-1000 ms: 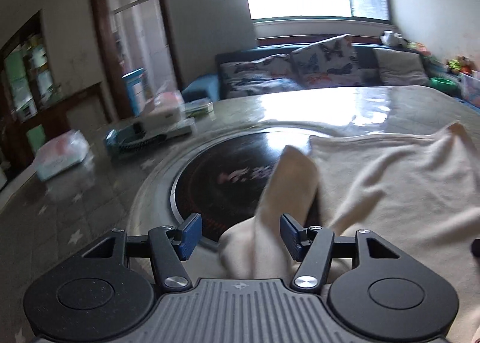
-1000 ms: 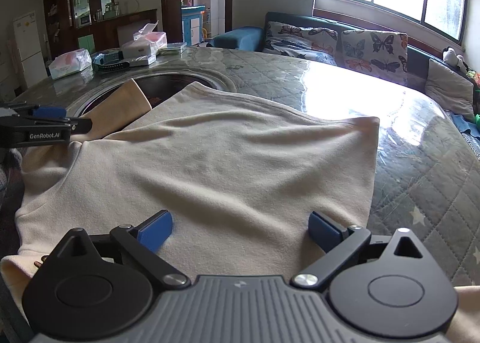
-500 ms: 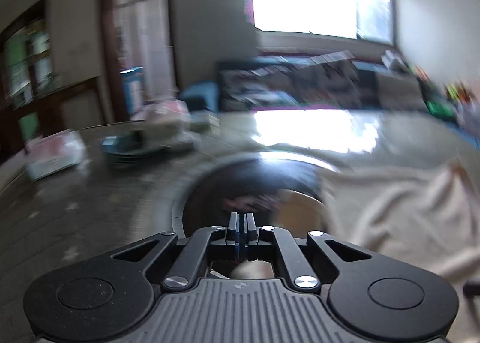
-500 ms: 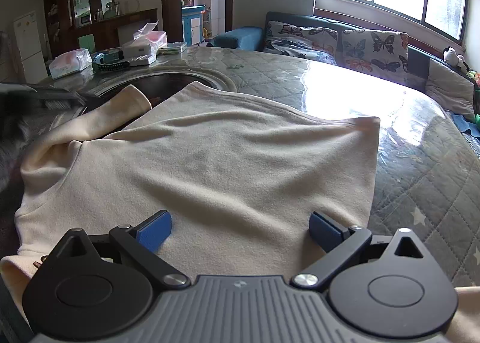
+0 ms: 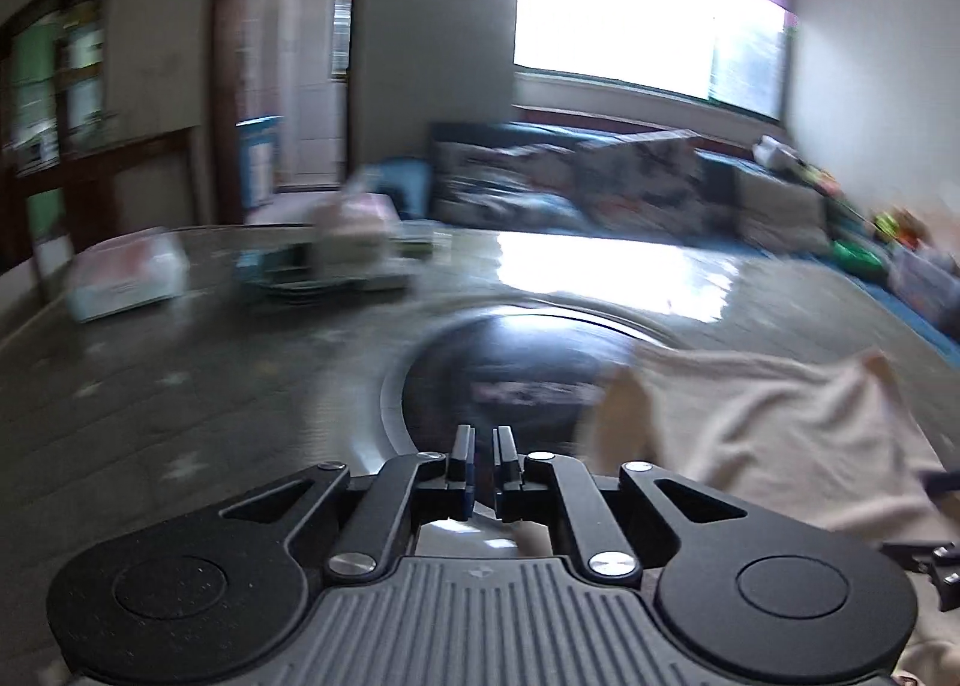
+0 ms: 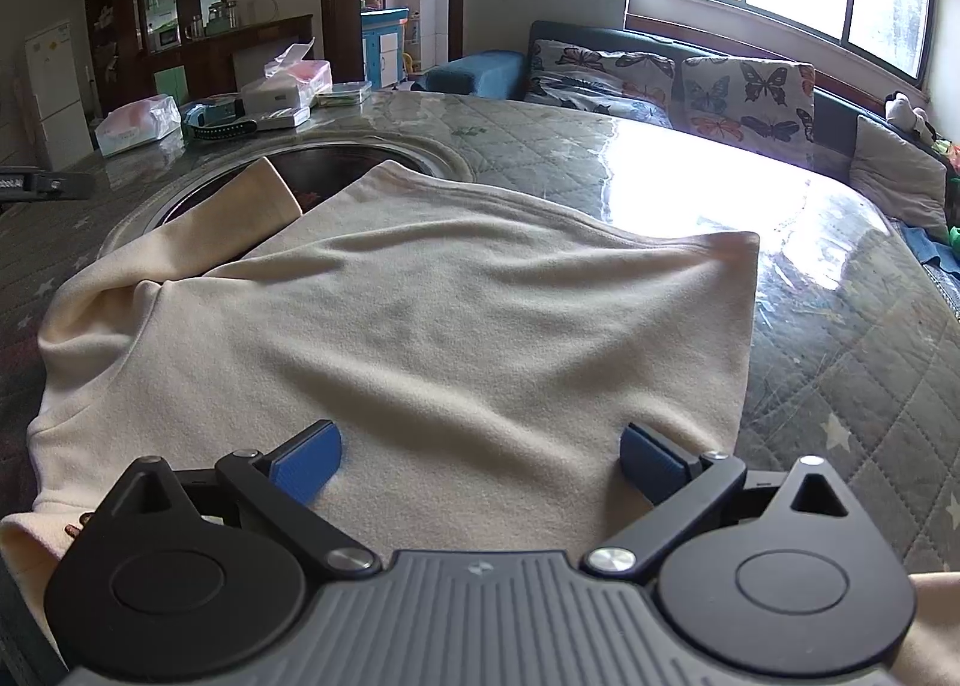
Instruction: Fold clothes
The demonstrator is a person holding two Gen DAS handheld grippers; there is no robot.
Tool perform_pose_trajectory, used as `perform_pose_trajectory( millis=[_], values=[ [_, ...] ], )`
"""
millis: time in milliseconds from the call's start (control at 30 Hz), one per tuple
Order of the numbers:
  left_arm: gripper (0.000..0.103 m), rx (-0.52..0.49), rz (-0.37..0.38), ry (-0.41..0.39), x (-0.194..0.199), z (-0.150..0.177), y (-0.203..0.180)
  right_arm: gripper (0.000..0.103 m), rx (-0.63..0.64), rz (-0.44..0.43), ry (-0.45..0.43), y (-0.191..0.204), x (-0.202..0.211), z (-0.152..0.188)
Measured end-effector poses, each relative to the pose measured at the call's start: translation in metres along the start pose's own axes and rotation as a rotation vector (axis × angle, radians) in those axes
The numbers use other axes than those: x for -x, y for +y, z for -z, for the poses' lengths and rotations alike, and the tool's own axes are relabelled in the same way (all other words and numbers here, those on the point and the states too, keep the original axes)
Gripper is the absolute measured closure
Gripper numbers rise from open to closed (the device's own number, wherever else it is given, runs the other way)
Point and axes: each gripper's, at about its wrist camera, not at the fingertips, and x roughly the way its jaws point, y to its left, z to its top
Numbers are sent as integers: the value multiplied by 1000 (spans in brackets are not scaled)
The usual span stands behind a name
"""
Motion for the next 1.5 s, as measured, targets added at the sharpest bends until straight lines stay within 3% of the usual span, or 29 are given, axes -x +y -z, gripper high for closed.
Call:
perform_pose_trajectory(
  millis=[33, 100, 133, 300, 333, 400, 467, 767, 933, 1033, 1133, 1167, 1233, 1300, 1400, 1500],
  values=[
    [76, -23, 15, 6, -6, -1, -9, 2, -1, 1, 1, 0, 0, 0],
    [59, -53, 26, 20, -20, -2, -23, 2, -1, 2, 2, 0, 0, 0],
    [57, -64, 25, 29, -28, -3, -29, 2, -1, 2, 2, 0, -1, -1],
    [59, -87, 71, 102, -61, -4, -43, 1, -2, 1, 4, -1, -1, -1],
    [74, -87, 65, 113, -67, -4, -43, 1, -2, 1, 5, -1, -1, -1],
    [96, -66, 68, 120, -71, -4, -38, 1, -2, 1, 5, -1, -1, -1],
    [100, -35, 57, 97, -68, -4, -29, 1, -1, 1, 5, -1, -2, -1],
    [100, 192, -159, -92, 7, 1, 51, 0, 2, 6, 7, 0, -1, -1],
    [99, 245, -263, -16, 16, 29, 88, 1, 8, 2, 11, 0, -1, -2],
    [92, 240, -268, 54, 11, 42, 96, 1, 31, 11, 17, 3, 0, -5],
    [86, 227, -267, 53, 12, 45, 95, 4, 92, 19, 15, 15, 8, -9],
    [83, 223, -266, 50, 13, 44, 96, 7, 113, 3, 11, 20, 12, -10],
    [63, 231, -269, 44, 12, 41, 98, 13, 134, -40, 5, 30, 19, -11],
    [59, 235, -264, 44, 11, 40, 101, 22, 144, -151, 5, 45, 28, -14],
    [63, 223, -258, 73, 1, 41, 103, 31, 174, -290, 21, 67, 35, -17],
    [88, 200, -277, 66, 0, 42, 102, 37, 259, -372, 26, 95, 38, -14]
  ],
)
